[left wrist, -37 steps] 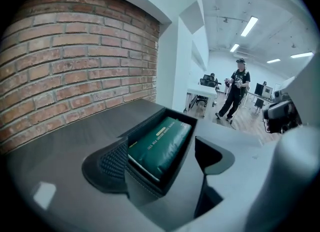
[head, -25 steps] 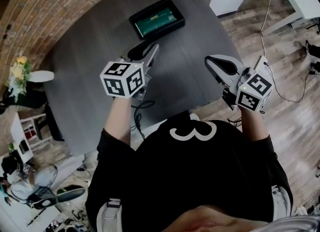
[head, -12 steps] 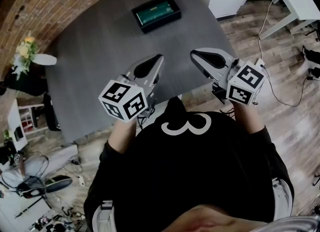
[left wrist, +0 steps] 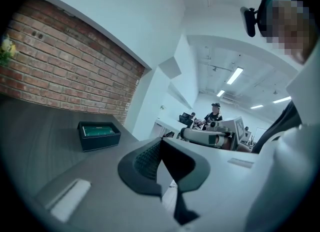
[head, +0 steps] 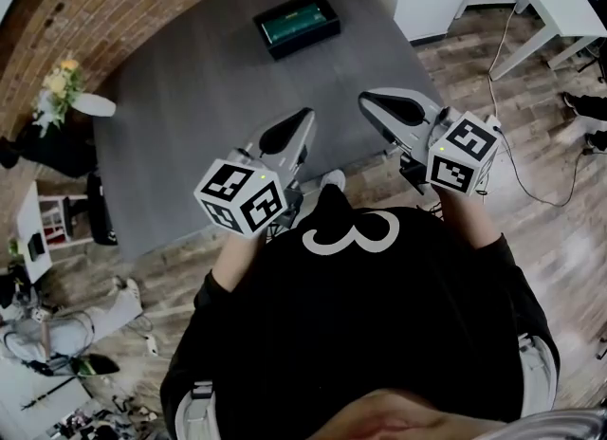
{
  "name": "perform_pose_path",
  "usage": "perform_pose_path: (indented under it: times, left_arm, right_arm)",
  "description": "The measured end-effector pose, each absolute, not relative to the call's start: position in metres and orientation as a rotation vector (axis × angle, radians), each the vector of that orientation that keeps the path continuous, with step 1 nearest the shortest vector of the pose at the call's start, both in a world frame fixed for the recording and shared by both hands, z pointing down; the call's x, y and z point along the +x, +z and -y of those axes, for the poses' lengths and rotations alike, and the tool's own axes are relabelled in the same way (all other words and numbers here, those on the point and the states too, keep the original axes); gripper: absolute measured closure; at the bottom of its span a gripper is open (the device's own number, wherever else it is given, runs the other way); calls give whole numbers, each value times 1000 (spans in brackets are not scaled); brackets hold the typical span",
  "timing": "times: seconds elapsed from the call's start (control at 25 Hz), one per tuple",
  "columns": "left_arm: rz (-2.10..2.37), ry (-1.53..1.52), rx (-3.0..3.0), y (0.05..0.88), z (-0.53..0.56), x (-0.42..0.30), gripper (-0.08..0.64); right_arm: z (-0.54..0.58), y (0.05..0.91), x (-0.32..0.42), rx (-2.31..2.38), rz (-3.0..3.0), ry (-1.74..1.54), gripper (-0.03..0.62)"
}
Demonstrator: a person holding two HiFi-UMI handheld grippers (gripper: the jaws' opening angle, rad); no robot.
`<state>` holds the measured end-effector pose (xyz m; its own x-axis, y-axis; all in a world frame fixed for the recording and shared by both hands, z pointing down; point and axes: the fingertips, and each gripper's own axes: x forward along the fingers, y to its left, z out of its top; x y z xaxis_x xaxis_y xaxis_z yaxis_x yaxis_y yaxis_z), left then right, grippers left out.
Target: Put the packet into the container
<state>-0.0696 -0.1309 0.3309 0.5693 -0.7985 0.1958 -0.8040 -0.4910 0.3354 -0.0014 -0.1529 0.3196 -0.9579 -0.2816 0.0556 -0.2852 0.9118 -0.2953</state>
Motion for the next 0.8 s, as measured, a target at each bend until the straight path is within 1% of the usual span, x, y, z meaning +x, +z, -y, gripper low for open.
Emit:
perform_pose_path:
  times: [0.8]
  left_arm:
    - [1367,45,2469,318,111,-55,549]
  right_arm:
    - [124,309,10,420,3071,398,592]
